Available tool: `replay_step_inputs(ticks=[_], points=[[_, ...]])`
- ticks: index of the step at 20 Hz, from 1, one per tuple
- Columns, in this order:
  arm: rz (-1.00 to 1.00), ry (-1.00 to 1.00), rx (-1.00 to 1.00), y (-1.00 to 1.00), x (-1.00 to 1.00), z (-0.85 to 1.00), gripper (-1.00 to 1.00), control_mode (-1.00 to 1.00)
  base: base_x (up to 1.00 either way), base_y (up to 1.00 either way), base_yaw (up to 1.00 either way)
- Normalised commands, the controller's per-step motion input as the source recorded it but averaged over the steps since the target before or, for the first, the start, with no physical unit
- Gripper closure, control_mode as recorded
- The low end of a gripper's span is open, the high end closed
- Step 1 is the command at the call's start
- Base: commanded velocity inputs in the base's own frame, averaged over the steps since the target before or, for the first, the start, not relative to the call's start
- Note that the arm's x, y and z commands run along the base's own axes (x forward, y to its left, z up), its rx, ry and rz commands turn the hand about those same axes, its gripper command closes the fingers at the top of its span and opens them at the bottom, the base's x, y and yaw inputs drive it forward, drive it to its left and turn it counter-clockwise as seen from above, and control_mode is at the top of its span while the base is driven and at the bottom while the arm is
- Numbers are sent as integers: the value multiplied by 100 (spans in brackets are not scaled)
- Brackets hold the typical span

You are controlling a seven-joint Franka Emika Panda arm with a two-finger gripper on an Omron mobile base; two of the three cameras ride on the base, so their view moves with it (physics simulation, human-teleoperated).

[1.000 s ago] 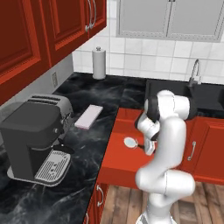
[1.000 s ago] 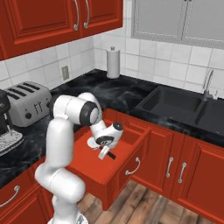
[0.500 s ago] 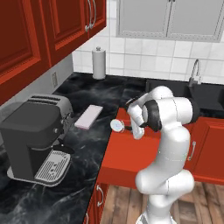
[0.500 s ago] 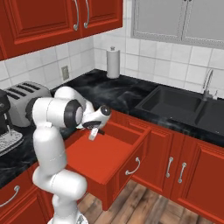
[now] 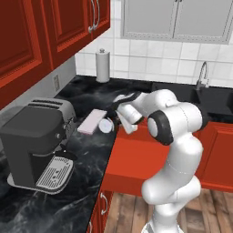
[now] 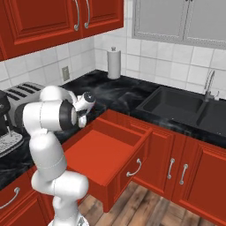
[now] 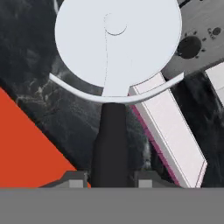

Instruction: Pick the pizza cutter from the drawer and place it on the counter.

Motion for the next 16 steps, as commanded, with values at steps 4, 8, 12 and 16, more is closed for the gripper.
replay_step_inputs(ticks=[4,8,12,16], points=[[51,-5,-40,100,5,43,100,-100,0,0,0],[48,0,-35,99,0,11,100,-100,0,0,0],[27,0,-12,63,-7,0,100,-100,0,0,0],[15,0,-1,38,-1,-12,100,-100,0,0,0]])
